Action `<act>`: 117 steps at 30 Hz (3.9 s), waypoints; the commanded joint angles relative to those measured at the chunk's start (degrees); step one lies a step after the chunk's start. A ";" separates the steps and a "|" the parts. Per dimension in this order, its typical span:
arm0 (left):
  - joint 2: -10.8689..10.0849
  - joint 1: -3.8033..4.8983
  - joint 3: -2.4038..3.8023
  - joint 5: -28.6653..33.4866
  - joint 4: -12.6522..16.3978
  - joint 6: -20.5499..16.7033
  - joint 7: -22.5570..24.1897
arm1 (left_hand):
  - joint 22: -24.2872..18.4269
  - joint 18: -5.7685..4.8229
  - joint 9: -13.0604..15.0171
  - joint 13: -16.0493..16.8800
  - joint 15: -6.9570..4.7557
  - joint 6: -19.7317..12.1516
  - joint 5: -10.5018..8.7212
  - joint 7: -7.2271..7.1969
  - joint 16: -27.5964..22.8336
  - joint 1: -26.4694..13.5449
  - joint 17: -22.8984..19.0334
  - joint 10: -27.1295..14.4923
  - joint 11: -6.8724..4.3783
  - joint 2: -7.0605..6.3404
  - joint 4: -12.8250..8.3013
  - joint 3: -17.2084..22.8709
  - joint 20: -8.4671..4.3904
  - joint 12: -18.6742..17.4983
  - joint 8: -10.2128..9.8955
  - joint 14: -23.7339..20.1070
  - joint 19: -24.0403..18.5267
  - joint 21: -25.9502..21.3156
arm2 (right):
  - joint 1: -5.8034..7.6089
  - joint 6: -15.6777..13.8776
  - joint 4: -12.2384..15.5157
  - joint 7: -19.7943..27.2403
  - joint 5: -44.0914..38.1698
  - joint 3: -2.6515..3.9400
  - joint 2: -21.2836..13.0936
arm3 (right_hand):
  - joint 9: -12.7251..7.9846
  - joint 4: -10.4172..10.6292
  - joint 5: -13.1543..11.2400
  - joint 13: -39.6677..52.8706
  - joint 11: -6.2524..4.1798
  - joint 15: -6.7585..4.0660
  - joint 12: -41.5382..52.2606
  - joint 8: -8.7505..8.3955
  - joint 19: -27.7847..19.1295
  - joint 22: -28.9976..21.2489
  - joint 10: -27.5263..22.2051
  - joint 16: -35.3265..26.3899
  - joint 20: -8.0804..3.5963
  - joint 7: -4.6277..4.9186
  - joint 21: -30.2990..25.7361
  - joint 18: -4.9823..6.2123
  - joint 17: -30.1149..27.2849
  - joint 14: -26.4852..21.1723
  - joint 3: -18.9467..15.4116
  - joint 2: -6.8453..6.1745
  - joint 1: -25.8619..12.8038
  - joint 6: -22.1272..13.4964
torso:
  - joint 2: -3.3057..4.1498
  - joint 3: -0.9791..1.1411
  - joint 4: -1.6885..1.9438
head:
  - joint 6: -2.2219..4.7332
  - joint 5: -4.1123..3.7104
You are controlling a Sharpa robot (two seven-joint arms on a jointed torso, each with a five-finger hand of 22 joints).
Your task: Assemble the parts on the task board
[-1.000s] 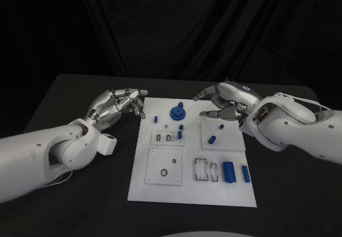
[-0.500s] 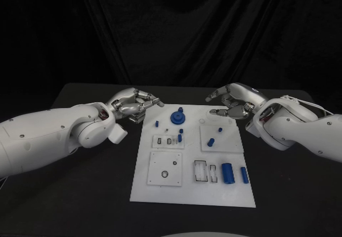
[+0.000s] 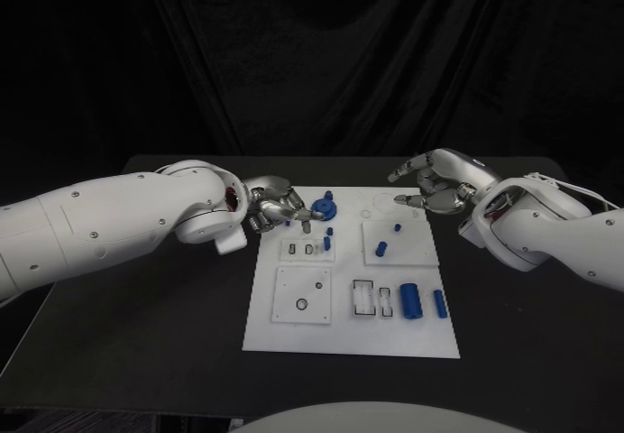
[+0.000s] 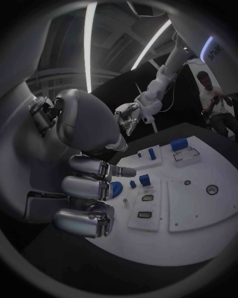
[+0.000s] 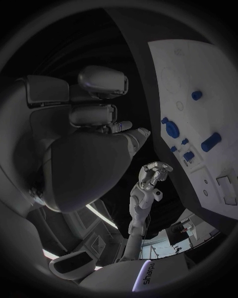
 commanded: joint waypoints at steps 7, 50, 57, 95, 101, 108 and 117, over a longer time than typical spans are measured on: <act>3.10 0.57 0.08 -11.37 1.25 1.84 -13.14 | 15.06 -0.32 9.91 15.04 -2.27 1.76 0.89 -2.22 -0.20 0.33 15.05 6.02 -2.39 0.15 -0.09 -2.62 -4.04 0.19 5.63 6.01 5.96 -0.20 | -0.73 -1.44 0.67 -0.06 0.23 0.05 -1.00 | -0.18 0.35 0.70 10.73 0.45 0.38 0.12 0.18 0.08 5.98 1.20 0.33 0.38 0.15 0.21 -0.21 5.63 2.57 0.22 0.15 0.39 0.40 | -2.39 1.59 -1.51 | -2.95 1.12; 12.78 -0.02 0.03 -11.99 -7.52 5.30 -22.25 | 15.06 -0.32 16.17 15.04 -3.75 1.97 3.02 -3.01 -0.20 1.83 15.05 6.02 -3.48 1.24 -0.69 -3.62 -6.06 0.19 2.71 6.01 5.96 -0.20 | -1.23 0.38 0.14 -1.45 -0.71 0.05 -0.36 | -0.38 0.70 1.29 10.42 0.78 0.60 -0.09 0.27 -0.18 5.74 0.87 0.28 0.53 0.52 -0.42 -0.06 5.56 2.58 0.17 0.18 -0.01 0.65 | -2.96 2.01 -1.82 | -3.67 2.37; 13.74 -0.91 0.03 -11.99 -9.31 5.28 -21.42 | 15.06 -0.32 16.44 15.04 -3.80 2.30 3.79 -3.06 -0.20 2.34 15.05 6.02 -3.52 1.30 -0.83 -3.37 -6.11 0.19 2.07 6.01 5.96 -0.20 | -1.56 0.25 0.04 -1.33 -1.65 0.05 -0.23 | -0.40 0.72 1.35 10.38 0.83 0.63 -0.12 0.29 -0.21 5.71 0.82 0.24 0.55 0.56 -0.50 -0.04 5.51 2.56 0.18 0.19 -0.04 0.68 | -3.02 2.05 -1.59 | -3.67 2.12; 16.40 -3.40 0.03 -11.99 -12.95 5.69 -18.78 | 15.06 -0.32 16.93 15.04 -3.91 2.63 4.88 -3.13 -0.20 3.31 15.05 6.02 -3.63 1.37 -1.21 -2.76 -6.22 0.19 0.81 6.01 5.96 -0.20 | -1.83 1.31 -0.44 -1.95 -1.90 0.06 0.20 | -0.46 0.76 1.50 10.18 0.94 0.73 -0.26 0.33 -0.25 5.67 0.60 0.19 0.62 0.65 -0.62 -0.02 5.45 2.55 0.16 0.17 -0.14 0.79 | -3.14 1.98 -1.50 | -3.67 1.38; 16.65 -3.44 0.03 -11.99 -13.37 6.17 -19.21 | 15.06 -0.32 16.94 15.04 -3.91 2.63 4.88 -3.12 -0.20 3.31 15.05 6.02 -3.63 1.38 -1.20 -2.75 -6.22 0.19 0.78 6.01 5.96 -0.20 | -1.84 1.39 -0.55 -2.00 -1.91 0.06 0.29 | -0.49 0.78 1.54 10.14 1.00 0.76 -0.29 0.35 -0.24 5.68 0.56 0.17 0.65 0.68 -0.63 -0.02 5.43 2.55 0.17 0.20 -0.18 0.84 | -3.18 1.99 -1.49 | -3.67 1.24; 16.79 -3.52 0.03 -11.99 -13.42 6.21 -19.53 | 15.06 -0.32 17.03 15.04 -3.92 2.72 4.96 -3.15 -0.20 3.47 15.05 6.02 -3.64 1.39 -1.29 -2.64 -6.23 0.19 0.63 6.01 5.96 -0.20 | -1.84 1.60 -0.68 -2.09 -1.91 0.06 0.42 | -0.50 0.79 1.55 10.12 1.04 0.79 -0.30 0.37 -0.26 5.66 0.54 0.15 0.68 0.71 -0.68 -0.01 5.40 2.54 0.17 0.21 -0.22 0.89 | -3.17 2.01 -1.49 | -3.67 1.29; 16.95 -3.66 0.04 -11.99 -13.76 6.81 -19.80 | 15.06 -0.32 17.11 15.04 -3.93 2.85 5.01 -3.17 -0.20 3.60 15.05 6.02 -3.65 1.39 -1.37 -2.56 -6.24 0.19 0.53 6.01 5.96 -0.20 | -1.84 1.70 -0.67 -2.14 -1.91 0.06 0.49 | -0.53 0.84 1.53 10.10 1.12 0.86 -0.32 0.42 -0.31 5.60 0.51 0.13 0.72 0.76 -0.82 0.02 5.37 2.54 0.14 0.22 -0.33 1.00 | -3.11 2.00 -1.50 | -3.67 1.05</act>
